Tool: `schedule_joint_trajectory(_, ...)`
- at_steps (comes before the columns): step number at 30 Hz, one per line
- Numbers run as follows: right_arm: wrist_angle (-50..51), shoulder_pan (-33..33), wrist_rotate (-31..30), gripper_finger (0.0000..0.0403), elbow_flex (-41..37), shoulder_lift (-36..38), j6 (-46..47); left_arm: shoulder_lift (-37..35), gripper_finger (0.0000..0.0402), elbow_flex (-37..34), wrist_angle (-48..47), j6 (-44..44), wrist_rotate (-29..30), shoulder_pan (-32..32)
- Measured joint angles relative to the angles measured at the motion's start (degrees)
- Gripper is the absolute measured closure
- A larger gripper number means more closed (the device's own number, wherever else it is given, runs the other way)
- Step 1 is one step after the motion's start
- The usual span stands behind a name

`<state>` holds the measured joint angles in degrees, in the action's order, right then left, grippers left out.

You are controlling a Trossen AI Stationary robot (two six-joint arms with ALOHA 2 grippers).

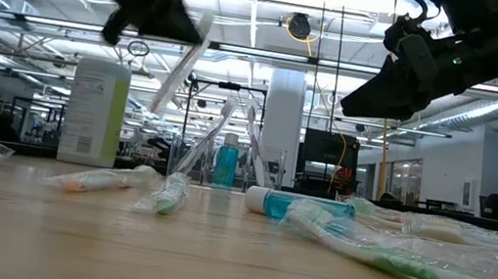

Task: Pick & Place toothbrushing station
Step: Put the orange toothbrush to the left of the transparent organizer

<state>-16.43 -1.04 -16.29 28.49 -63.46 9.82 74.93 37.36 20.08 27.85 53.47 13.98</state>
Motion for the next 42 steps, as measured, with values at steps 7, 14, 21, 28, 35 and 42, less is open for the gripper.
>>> schedule_joint_trajectory(7,-0.3,0.0,0.0,0.0202,0.0,0.0,0.0,0.5,0.0398,0.0,20.8,-24.7,-0.4,-9.0)
schedule_joint_trajectory(14,-0.7,0.0,0.0,0.0202,0.0,0.0,0.0,2.8,0.0388,0.0,20.5,-17.5,-8.5,-20.2)
schedule_joint_trajectory(21,-0.4,0.0,0.0,0.0202,0.0,0.0,0.0,12.1,0.039,0.0,20.1,-11.6,-10.5,-23.8)
schedule_joint_trajectory(28,-0.3,0.0,0.1,0.0202,0.0,0.0,3.0,15.9,0.0394,0.0,19.8,-12.7,-9.5,-22.8)
schedule_joint_trajectory(35,6.8,0.0,0.0,0.0202,0.0,0.0,4.3,15.9,0.0383,0.0,17.0,-13.8,-9.6,-21.5)
schedule_joint_trajectory(42,17.6,0.0,0.0,0.0202,0.0,0.0,11.5,15.8,0.0326,0.0,14.3,-13.6,-10.5,-20.5)
